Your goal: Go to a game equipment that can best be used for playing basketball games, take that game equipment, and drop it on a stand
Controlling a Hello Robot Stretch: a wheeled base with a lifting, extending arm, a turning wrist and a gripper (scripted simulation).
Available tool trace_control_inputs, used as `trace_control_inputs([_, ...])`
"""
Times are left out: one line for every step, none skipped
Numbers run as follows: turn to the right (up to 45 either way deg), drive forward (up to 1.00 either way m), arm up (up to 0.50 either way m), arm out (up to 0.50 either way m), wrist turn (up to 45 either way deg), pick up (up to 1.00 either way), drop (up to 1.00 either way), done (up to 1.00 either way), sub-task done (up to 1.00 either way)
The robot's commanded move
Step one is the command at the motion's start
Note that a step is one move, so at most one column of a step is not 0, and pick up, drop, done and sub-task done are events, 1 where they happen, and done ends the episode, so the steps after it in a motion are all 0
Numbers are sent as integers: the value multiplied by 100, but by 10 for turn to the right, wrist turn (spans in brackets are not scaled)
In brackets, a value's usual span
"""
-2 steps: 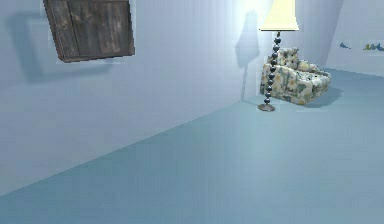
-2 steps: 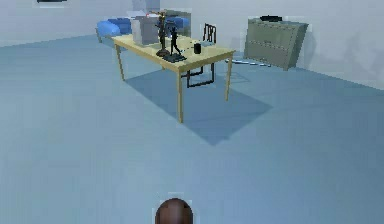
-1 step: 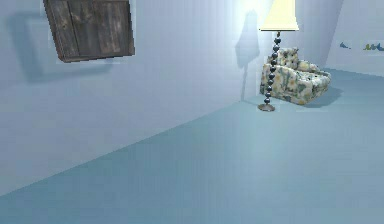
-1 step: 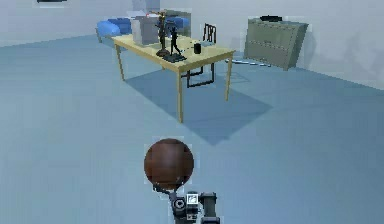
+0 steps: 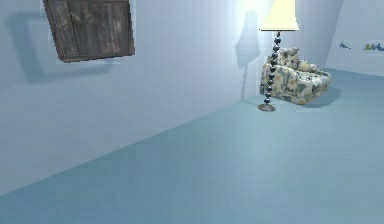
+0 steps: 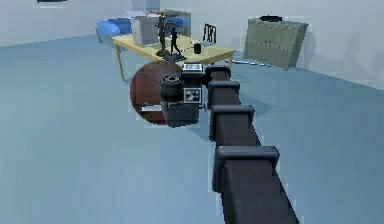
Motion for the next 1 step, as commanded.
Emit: trace_control_inputs([0, 0, 0, 0, -450, 0, 0, 0, 0])
